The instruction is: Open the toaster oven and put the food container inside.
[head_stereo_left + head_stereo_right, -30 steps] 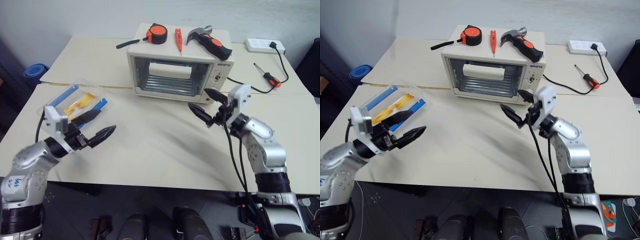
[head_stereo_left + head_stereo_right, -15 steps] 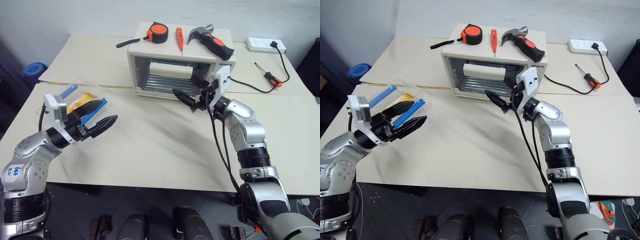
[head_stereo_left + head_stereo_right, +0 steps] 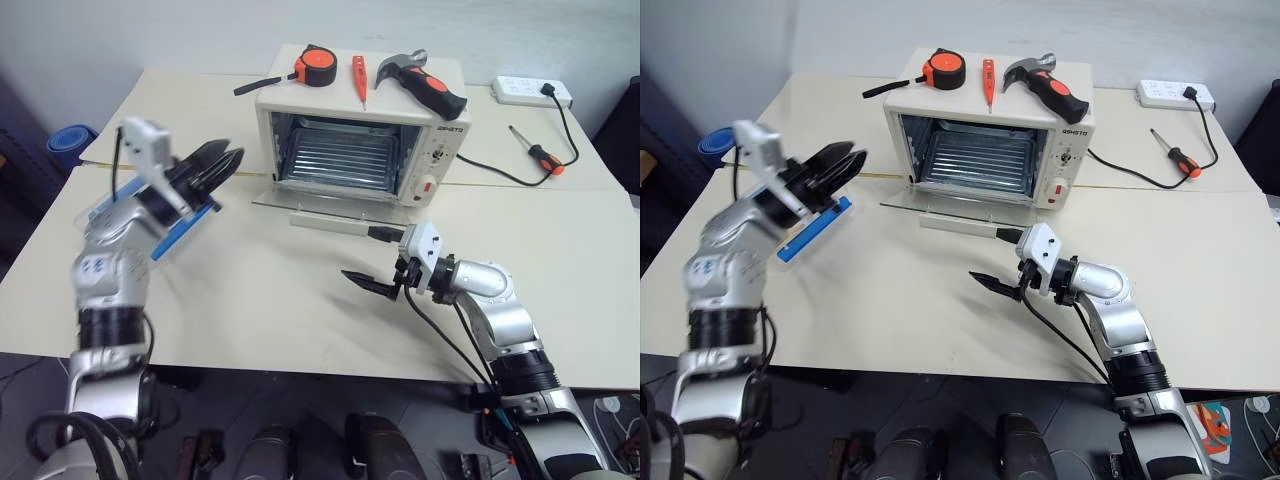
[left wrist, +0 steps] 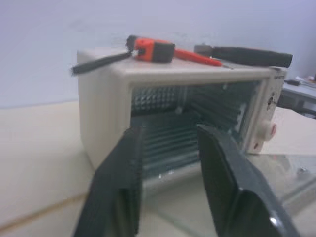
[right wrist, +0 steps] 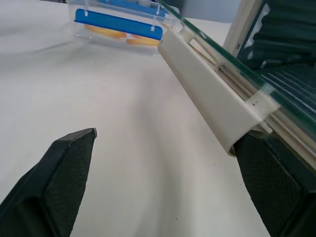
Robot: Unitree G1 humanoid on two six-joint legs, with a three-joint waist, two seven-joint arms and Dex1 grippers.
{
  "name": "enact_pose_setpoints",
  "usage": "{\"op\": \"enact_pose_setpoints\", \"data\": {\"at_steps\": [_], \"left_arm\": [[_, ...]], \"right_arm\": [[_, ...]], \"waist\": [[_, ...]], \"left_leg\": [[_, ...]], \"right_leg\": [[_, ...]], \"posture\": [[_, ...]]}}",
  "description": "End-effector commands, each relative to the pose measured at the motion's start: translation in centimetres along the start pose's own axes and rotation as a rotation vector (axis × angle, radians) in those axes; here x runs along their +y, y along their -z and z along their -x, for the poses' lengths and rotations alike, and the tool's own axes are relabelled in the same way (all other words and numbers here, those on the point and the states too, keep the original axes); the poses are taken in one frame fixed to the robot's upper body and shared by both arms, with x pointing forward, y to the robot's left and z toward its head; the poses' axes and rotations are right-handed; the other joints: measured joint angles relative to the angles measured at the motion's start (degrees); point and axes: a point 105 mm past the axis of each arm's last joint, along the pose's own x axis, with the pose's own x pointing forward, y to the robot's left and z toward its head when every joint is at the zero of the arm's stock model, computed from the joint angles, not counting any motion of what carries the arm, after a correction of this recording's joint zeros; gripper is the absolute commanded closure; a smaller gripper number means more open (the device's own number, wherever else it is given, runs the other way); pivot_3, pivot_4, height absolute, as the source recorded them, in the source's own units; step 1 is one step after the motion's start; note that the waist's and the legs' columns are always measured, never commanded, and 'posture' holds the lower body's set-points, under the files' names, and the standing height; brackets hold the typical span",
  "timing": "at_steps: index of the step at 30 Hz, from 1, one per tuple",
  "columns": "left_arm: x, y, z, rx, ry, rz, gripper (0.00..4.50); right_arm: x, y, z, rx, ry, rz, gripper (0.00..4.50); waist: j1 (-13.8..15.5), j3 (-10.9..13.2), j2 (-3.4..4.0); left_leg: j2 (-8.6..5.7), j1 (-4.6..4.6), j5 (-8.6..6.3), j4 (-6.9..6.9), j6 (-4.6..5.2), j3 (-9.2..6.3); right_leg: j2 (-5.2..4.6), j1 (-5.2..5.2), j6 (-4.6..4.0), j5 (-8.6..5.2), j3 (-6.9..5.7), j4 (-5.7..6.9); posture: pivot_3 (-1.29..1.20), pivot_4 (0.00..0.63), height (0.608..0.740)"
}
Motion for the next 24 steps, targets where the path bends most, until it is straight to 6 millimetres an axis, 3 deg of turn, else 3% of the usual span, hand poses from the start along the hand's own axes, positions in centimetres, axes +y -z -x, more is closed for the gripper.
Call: {"op": "enact_pose_setpoints", "data": {"at_steps": [1, 3, 6, 11, 15, 20, 24], "left_arm": [[-0.5, 1.1, -1.8, 0.053, 0.053, -0.078, 3.95], [-1.1, 2.5, -2.6, 0.119, 0.114, -0.118, 4.45], [-1.8, 4.1, -2.5, 0.185, 0.185, -0.134, 4.45], [-3.4, 7.1, -1.5, 0.275, 0.257, -0.176, 4.45], [-4.7, 9.4, -0.2, 0.319, 0.274, -0.160, 4.45], [-4.3, 10.4, 1.4, 0.305, 0.165, -0.106, 4.45], [-3.3, 8.9, 4.7, 0.184, -0.017, 0.009, 4.28]], "right_arm": [[-0.6, -0.4, 0.2, -0.030, 0.037, 0.046, 0.00], [-0.9, 0.3, 0.8, -0.009, 0.064, 0.048, 0.00], [-0.8, 1.2, 2.3, 0.014, 0.106, 0.047, 0.00], [0.7, 2.8, 7.5, 0.063, 0.206, -0.016, 0.00], [1.4, 2.1, 10.3, 0.041, 0.272, -0.052, 0.00], [0.8, -0.5, 10.5, -0.082, 0.275, -0.062, 0.00], [0.1, -2.6, 9.1, -0.196, 0.216, -0.099, 0.00]], "waist": [[-0.1, 0.0, 0.00], [-0.1, 0.0, 0.00], [0.1, 0.0, -0.01], [1.5, 0.0, -0.02], [1.7, 0.0, -0.03], [1.3, 0.0, -0.03], [1.1, 0.0, -0.02]], "left_leg": [[0.02, 0.00, 0.00, -0.03, -0.01, 0.01], [0.03, -0.01, 0.00, -0.06, -0.02, 0.03], [0.02, -0.03, 0.00, -0.01, -0.02, 0.06], [0.02, -0.06, 0.00, 0.02, -0.01, 0.00], [0.01, -0.04, 0.00, 0.12, 0.01, 0.00], [0.07, 0.11, 0.04, 0.11, -0.01, 0.04], [0.10, 0.14, 0.04, 0.03, -0.03, 0.07]], "right_leg": [[0.03, -0.02, 0.00, 0.00, 0.00, -0.01], [0.04, -0.07, 0.00, 0.00, 0.00, -0.01], [0.02, -0.06, 0.00, 0.00, 0.01, -0.03], [-0.01, -0.04, 0.00, 0.00, -0.02, -0.06], [-0.05, 0.07, 0.03, 0.02, 0.01, -0.07], [-0.02, 0.09, 0.05, 0.03, 0.08, -0.12], [-0.02, 0.04, 0.05, 0.03, 0.14, -0.09]], "posture": [[0.00, 0.150, 0.740], [0.00, 0.150, 0.740], [0.00, 0.150, 0.740], [0.00, 0.150, 0.740], [0.00, 0.150, 0.740], [0.00, 0.150, 0.740], [0.00, 0.150, 0.740]]}}
